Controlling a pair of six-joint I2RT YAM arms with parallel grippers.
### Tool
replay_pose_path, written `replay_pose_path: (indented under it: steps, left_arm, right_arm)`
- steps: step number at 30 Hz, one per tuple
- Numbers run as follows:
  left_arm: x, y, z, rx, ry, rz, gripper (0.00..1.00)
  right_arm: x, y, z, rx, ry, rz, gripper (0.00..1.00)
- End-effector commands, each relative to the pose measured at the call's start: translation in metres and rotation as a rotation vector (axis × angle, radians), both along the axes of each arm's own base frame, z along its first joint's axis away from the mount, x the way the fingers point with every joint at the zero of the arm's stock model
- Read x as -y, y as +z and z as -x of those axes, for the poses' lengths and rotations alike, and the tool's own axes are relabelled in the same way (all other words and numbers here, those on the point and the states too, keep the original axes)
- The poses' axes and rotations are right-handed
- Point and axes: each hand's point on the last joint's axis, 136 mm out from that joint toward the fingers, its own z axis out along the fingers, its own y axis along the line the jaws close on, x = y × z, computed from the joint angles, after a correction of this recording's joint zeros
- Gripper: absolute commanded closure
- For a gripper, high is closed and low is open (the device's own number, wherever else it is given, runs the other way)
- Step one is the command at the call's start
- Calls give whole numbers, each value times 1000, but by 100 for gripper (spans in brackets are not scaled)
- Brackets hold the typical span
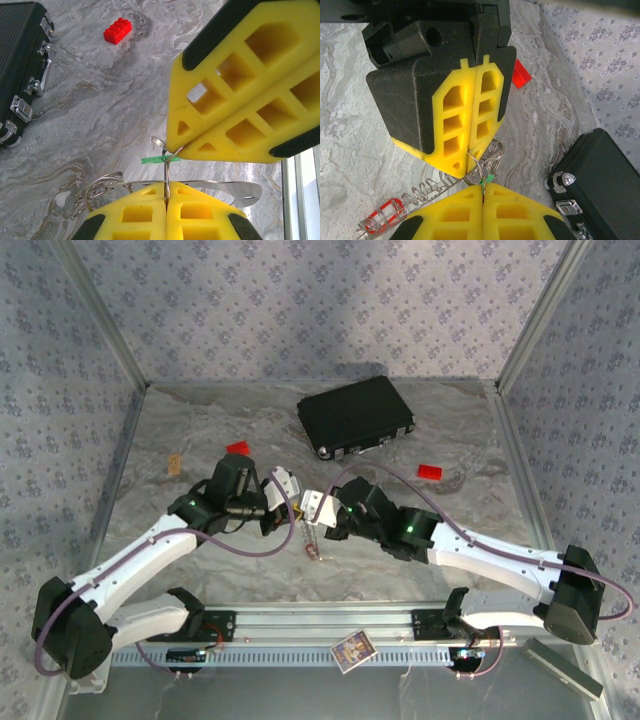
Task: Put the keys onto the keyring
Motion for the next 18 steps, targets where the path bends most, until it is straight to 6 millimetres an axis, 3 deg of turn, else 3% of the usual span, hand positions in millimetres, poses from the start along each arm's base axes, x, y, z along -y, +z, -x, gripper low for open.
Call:
replay_pose_path:
  steps: [1, 8, 13, 18]
  left_arm:
    - [13, 35, -2, 37, -26, 92, 100]
    - [11, 32, -7, 11, 16, 85, 100]
    - [8, 30, -10, 48, 40, 72, 100]
    - [9, 27, -10, 77, 33, 49, 100]
  right_arm:
    - [-9, -4, 11, 28, 65, 12, 100]
    - [10, -1, -13, 89, -109, 3, 100]
    - [13, -9, -3, -32, -55, -42, 100]
    - [10, -4, 4, -122, -4, -110, 100]
